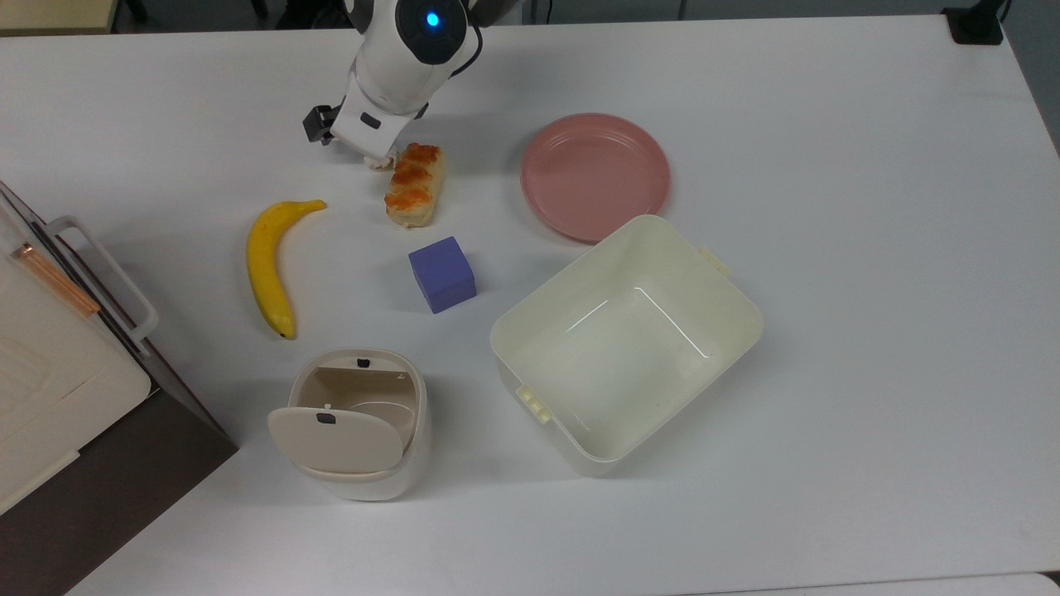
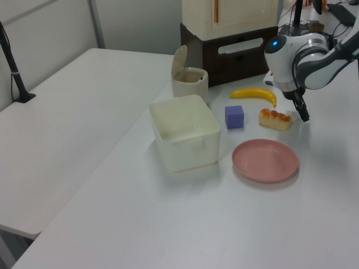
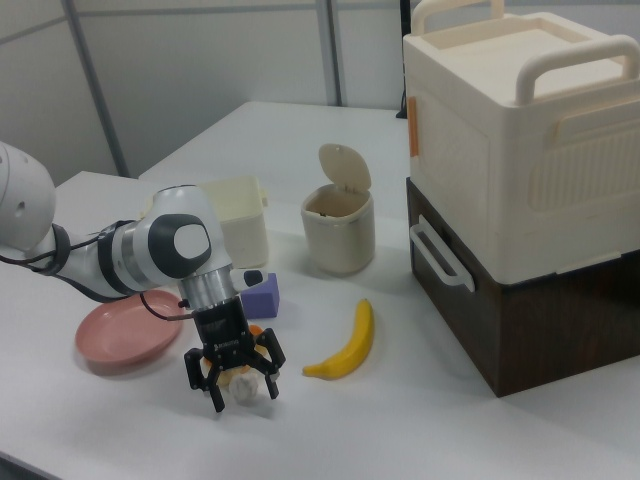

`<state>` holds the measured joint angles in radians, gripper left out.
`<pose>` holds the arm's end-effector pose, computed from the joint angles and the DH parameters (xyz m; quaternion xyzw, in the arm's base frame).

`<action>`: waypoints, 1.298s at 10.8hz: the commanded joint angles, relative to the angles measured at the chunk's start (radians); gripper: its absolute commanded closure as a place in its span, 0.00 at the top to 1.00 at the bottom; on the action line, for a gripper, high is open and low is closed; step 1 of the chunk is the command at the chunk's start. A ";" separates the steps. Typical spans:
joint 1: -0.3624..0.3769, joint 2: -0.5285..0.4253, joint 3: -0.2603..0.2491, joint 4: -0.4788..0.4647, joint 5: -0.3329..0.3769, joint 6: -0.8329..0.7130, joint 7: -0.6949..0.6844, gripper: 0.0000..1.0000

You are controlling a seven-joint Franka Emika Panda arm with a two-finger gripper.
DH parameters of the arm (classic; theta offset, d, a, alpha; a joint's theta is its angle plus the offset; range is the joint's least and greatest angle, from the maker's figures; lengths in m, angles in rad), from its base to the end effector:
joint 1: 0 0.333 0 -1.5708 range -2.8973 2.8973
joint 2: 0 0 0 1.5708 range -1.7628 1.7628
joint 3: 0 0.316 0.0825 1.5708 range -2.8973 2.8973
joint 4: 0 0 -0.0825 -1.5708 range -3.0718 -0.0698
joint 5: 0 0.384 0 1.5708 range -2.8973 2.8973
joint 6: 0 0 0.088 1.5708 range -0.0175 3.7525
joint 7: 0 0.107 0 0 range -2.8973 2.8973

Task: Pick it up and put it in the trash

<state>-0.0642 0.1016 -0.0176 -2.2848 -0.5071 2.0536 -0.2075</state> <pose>0.4868 -0.0662 0.2908 0.9431 0.2112 -0.1877 0.1754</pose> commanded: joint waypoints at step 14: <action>0.004 0.073 0.012 0.091 0.015 0.010 -0.060 0.45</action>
<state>-0.0611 0.1713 -0.0046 -2.2000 -0.5051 2.0538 -0.2480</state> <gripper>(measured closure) 0.991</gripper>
